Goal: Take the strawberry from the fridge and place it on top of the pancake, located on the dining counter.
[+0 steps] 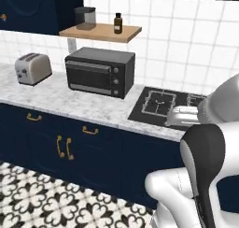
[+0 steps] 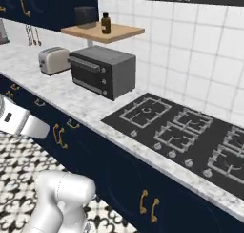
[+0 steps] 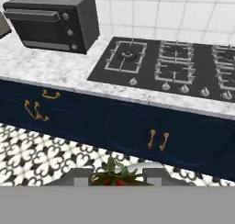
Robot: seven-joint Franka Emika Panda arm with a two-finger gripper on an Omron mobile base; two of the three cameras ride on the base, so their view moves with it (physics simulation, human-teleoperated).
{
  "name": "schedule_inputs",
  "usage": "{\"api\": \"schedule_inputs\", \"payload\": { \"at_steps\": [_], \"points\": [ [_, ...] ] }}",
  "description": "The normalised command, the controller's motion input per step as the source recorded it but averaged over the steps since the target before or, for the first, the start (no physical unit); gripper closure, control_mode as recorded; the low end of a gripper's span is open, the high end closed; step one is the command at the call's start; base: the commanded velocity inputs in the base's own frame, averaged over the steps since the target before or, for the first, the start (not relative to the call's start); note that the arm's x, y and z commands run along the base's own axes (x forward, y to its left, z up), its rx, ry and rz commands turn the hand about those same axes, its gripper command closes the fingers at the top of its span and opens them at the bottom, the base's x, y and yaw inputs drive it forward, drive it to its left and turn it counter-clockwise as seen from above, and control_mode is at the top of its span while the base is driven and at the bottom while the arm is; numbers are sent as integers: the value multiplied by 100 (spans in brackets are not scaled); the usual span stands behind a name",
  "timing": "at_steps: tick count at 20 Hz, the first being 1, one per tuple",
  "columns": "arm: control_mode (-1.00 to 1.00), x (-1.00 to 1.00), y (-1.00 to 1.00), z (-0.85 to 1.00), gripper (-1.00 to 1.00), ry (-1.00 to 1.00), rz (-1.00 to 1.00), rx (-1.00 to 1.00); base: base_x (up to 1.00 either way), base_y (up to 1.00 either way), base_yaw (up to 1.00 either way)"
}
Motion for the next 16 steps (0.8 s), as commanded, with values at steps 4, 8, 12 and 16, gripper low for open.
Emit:
{"api": "schedule_inputs", "payload": {
  "at_steps": [4,8,12,16],
  "points": [
    [100,0,0,0,100,0,0,0,-15,40,96],
    [100,0,0,0,100,0,0,0,-10,47,96],
    [100,0,0,0,100,0,0,0,-8,39,98],
    [100,0,0,0,100,0,0,0,-4,38,99]
  ]
}}
